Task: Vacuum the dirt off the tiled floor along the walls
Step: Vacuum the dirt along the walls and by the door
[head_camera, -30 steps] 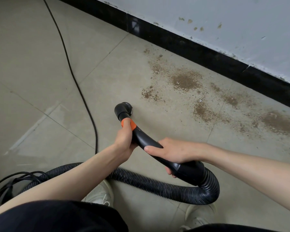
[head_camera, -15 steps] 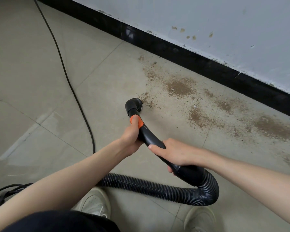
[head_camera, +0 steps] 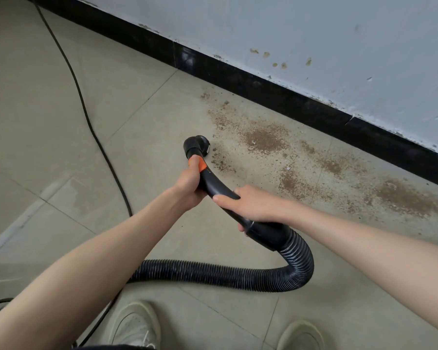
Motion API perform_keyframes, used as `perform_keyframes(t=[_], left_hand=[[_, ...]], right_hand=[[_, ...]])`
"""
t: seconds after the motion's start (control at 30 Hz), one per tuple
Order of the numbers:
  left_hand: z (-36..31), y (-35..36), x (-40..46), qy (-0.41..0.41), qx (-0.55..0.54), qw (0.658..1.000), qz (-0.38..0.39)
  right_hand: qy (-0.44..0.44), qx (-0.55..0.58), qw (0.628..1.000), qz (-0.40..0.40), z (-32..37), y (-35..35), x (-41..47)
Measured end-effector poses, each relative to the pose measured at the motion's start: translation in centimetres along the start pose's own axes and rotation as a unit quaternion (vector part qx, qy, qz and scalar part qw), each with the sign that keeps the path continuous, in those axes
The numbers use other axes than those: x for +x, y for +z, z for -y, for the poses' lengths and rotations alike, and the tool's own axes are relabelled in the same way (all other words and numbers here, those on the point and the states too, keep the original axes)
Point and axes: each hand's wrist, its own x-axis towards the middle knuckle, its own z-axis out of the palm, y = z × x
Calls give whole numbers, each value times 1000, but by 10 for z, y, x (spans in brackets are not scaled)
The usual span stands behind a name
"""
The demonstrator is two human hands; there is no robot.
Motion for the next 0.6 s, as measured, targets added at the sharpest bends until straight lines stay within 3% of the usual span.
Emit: perform_keyframes(t=[0.17,0.4,0.6], left_hand=[[11,-12,3,-10,-5,1000,-13],[-18,-6,16,-8,6,1000,-4],[-47,-2,31,-7,21,999,-41]], right_hand=[[-7,14,999,-28,-21,17,-16],[-14,-104,978,-180,-15,13,-2],[-43,-105,979,-168,0,-14,34]])
